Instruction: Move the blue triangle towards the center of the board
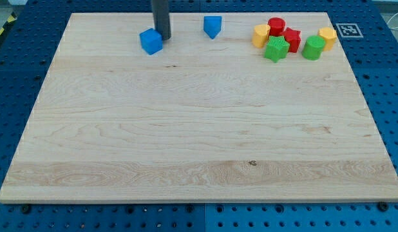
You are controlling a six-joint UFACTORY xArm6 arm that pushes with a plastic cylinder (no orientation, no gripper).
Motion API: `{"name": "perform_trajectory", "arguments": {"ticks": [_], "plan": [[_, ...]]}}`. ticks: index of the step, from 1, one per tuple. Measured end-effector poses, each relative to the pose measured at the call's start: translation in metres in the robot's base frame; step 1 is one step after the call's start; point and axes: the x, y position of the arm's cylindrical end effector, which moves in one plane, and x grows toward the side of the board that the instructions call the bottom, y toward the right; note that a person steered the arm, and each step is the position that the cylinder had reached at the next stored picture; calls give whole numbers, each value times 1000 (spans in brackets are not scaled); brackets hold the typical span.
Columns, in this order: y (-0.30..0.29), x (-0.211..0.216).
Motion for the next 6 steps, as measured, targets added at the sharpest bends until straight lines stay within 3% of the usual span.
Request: {"name": "perform_trajectory", "arguments": {"ticks": [1,2,4,6], "plan": [[-36,21],[-37,21],[-1,-48],[74,-88]]}}
